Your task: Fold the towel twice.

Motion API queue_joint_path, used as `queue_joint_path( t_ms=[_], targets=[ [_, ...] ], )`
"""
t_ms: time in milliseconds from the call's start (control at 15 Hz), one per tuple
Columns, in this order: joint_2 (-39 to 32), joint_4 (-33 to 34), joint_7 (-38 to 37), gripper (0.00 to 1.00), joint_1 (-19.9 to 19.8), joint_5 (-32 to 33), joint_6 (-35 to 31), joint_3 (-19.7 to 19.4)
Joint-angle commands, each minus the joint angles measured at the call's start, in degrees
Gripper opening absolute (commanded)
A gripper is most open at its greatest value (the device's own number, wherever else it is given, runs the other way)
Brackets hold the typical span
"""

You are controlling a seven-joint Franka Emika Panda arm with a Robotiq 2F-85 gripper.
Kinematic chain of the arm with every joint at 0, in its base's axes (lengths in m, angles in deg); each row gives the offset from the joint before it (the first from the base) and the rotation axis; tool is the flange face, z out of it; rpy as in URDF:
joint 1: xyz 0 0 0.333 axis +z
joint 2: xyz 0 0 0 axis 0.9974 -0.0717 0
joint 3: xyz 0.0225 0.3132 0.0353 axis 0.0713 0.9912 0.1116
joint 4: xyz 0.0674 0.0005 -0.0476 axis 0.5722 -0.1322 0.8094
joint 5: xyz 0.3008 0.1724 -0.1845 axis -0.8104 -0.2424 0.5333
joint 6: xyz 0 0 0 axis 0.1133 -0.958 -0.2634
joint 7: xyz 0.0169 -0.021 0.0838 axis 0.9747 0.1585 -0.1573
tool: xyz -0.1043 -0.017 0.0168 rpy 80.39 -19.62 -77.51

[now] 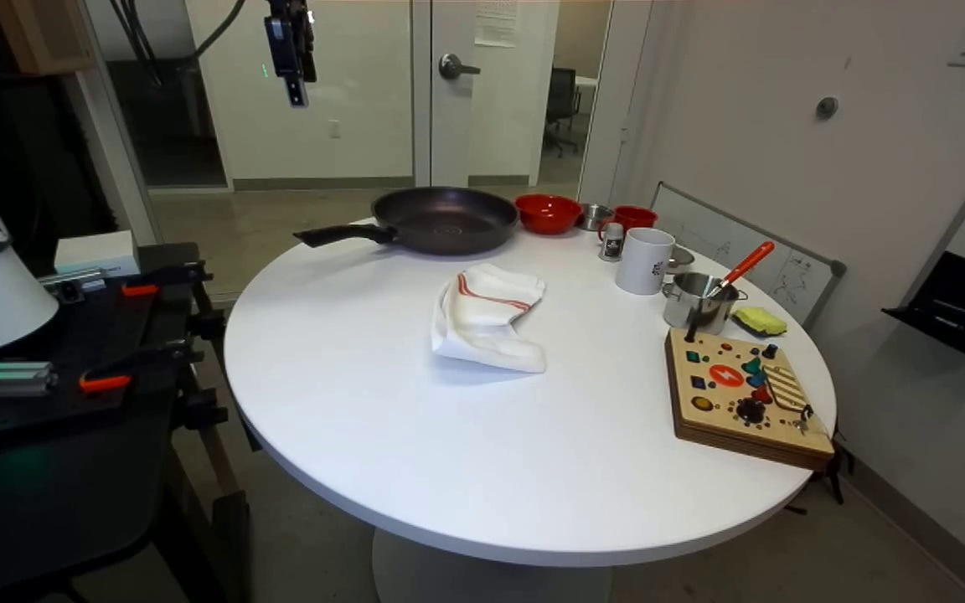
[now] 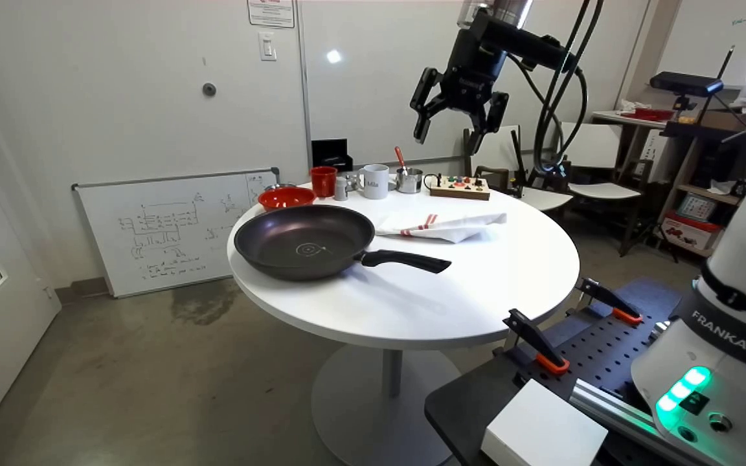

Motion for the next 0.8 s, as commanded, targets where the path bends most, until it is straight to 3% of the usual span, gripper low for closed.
queue_joint_path(
  t_ms=[0, 267, 533, 600, 733],
  targets=[
    [-7.8, 2.4, -11.1, 1.00, -5.4, 6.1, -3.3, 5.3],
    [-20.6, 5.6, -25.3, 1.00, -12.7, 16.2, -12.5, 8.3],
    [-33.7, 11.0, -42.5, 1.00, -19.6, 31.5, -19.3, 6.9],
    [-36.0, 12.5, -46.8, 1.00, -16.4, 35.4, -20.1, 1.5],
    [-41.0, 16.2, -54.4, 1.00, -13.3, 39.5, -20.7, -4.2]
  ],
)
